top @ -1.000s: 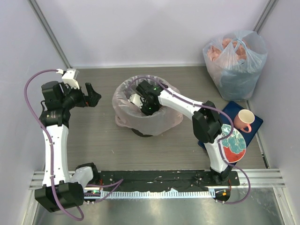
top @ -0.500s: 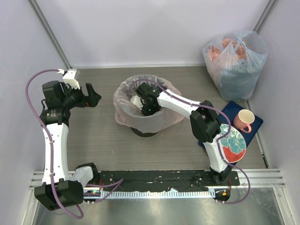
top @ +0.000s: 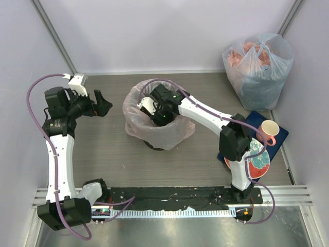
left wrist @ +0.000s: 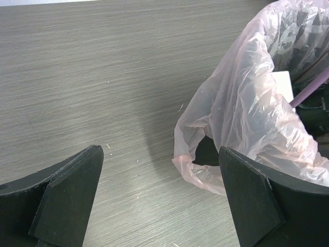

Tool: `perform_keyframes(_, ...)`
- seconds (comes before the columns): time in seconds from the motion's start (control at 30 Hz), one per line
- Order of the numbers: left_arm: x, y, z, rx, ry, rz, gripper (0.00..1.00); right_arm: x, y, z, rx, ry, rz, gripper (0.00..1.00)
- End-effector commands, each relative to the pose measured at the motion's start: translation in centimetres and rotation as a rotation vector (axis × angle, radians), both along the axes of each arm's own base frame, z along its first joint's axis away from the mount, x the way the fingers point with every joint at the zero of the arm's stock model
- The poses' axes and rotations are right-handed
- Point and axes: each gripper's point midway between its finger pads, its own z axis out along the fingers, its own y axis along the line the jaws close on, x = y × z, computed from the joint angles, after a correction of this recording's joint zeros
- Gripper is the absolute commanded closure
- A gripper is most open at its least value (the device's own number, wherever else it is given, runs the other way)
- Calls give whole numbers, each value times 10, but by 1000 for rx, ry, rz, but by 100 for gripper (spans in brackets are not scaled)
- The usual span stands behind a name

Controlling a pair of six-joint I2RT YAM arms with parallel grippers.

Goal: Put the trash bags into the trash bin

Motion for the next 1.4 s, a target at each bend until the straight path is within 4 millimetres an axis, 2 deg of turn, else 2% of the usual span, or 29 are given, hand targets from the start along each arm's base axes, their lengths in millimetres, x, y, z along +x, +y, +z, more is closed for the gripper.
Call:
perform_keyframes(0.0,-1,-8,31,-22,-71,-38,0,0,17,69,160,-91,-2,75)
perform_keyframes(0.1,-3,-12,37,-35,-84,-58,0,1,16,85,187,-122,-9,75)
perform_keyframes(0.3,-5,-21,57,-62,-130,-103,0,0,4,94,172,-156,-34,75)
perform_keyframes(0.4,-8,-29,65,-81,-146,-156,0,-3,7,104,218,-164,-39,74)
perform_keyframes(0.5,-11,-37,71,-90,-161,-212,3,-7,24,147,392,-190,-49,73)
perform_keyframes(0.6,-10,-42,80,-90,-176,-234,5,-13,42,209,607,-241,-25,73)
perform_keyframes(0.63,-9,-43,83,-88,-183,-241,7,-15,44,223,657,-248,-34,72)
perform_keyframes(0.67,-9,-46,86,-88,-186,-257,8,-17,45,250,732,-290,-30,72)
perform_keyframes(0.7,-8,-54,93,-58,-213,-301,10,-19,45,260,767,-294,-35,71)
perform_keyframes(0.73,-7,-58,93,-36,-209,-304,11,-17,41,269,805,-286,-64,70)
perform_keyframes(0.77,-9,-63,98,9,-212,-320,12,-19,35,293,871,-322,-77,69)
perform_keyframes(0.8,-9,-83,92,42,-196,-388,15,-16,30,293,887,-319,-107,69)
perform_keyframes(0.83,-4,-87,86,132,-201,-395,16,-6,16,297,915,-319,-187,69)
perform_keyframes(0.87,-10,-95,86,170,-183,-427,17,0,8,309,956,-348,-225,69)
perform_keyframes(0.9,-14,-114,80,204,-169,-494,17,2,-5,310,967,-360,-266,69)
perform_keyframes(0.93,-5,-118,68,280,-151,-510,17,17,-26,312,981,-372,-351,70)
perform_keyframes(0.97,-5,-123,65,320,-131,-527,17,24,-38,313,996,-368,-421,71)
perform_keyframes(1.0,-11,-142,61,356,-129,-585,18,29,-52,308,996,-367,-480,71)
perform_keyframes(1.03,-4,-153,46,401,-90,-615,18,34,-64,306,998,-370,-525,72)
perform_keyframes(1.07,1,-152,44,491,-85,-602,18,46,-85,303,1004,-368,-606,72)
perform_keyframes(1.1,-5,-170,36,540,-79,-662,20,47,-96,298,1003,-362,-640,72)
perform_keyframes(1.13,-4,-176,26,593,-56,-681,23,50,-106,295,1004,-359,-674,72)
perform_keyframes(1.17,3,-178,8,681,-6,-693,25,55,-121,289,1001,-357,-720,72)
perform_keyframes(1.2,-1,-189,-3,722,18,-733,32,56,-126,288,1008,-352,-738,72)
perform_keyframes(1.27,-1,-200,-28,775,86,-783,37,55,-136,286,1005,-360,-762,71)
perform_keyframes(1.37,3,-204,-54,825,175,-802,51,53,-143,284,1000,-360,-767,71)
